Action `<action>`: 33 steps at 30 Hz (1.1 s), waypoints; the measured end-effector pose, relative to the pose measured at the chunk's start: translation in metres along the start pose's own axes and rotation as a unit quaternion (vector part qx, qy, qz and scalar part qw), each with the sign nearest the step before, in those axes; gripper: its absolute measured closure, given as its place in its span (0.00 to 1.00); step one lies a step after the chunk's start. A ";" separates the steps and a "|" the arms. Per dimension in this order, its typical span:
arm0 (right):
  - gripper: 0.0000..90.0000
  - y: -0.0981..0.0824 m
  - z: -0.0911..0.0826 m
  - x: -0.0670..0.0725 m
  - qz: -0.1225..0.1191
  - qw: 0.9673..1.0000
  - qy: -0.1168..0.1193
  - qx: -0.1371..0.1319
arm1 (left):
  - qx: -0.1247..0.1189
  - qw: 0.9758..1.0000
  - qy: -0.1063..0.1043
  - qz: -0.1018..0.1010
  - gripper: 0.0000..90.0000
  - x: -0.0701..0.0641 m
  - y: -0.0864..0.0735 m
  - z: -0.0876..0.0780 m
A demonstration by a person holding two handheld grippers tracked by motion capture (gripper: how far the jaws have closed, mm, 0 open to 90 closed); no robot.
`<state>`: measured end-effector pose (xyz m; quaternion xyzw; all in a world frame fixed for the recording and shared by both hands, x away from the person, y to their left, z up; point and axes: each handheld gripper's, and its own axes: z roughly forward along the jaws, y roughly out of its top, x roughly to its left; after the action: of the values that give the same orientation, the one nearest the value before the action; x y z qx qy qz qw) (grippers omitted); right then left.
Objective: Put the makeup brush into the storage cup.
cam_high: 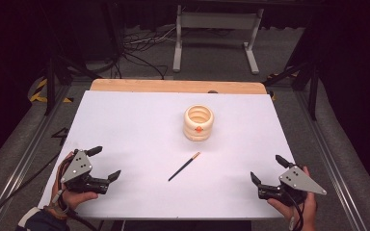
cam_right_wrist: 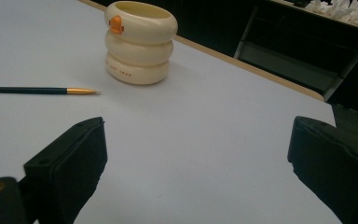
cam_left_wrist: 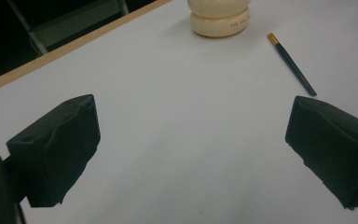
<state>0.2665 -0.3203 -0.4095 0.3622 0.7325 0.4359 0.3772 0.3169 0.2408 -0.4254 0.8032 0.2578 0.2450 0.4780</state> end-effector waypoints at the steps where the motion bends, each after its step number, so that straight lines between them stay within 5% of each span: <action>1: 0.05 -0.001 0.001 0.000 0.002 1.000 -0.001 0.003 | 0.001 1.000 0.000 0.000 0.04 0.000 0.000 0.001; 18: 0.03 0.001 0.003 0.002 0.008 1.000 0.005 0.002 | 0.024 1.000 -0.013 0.007 0.06 -0.007 0.009 0.015; 20: 0.03 0.002 0.004 0.002 0.008 1.000 0.005 0.002 | 0.024 1.000 -0.017 -0.004 0.07 -0.009 0.014 0.020; 26: 0.04 0.001 0.009 0.005 -0.007 1.000 0.004 0.017 | 0.034 0.999 -0.027 0.005 0.08 -0.017 0.031 0.034; 33: 0.04 -0.001 0.010 0.004 -0.013 1.000 0.004 0.025 | 0.073 0.996 -0.051 0.012 0.11 -0.030 0.057 0.064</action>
<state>0.2728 -0.3132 -0.4146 0.3600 0.7494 0.4138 0.3710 0.3457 0.1567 -0.4060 0.8506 0.2406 0.1896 0.4273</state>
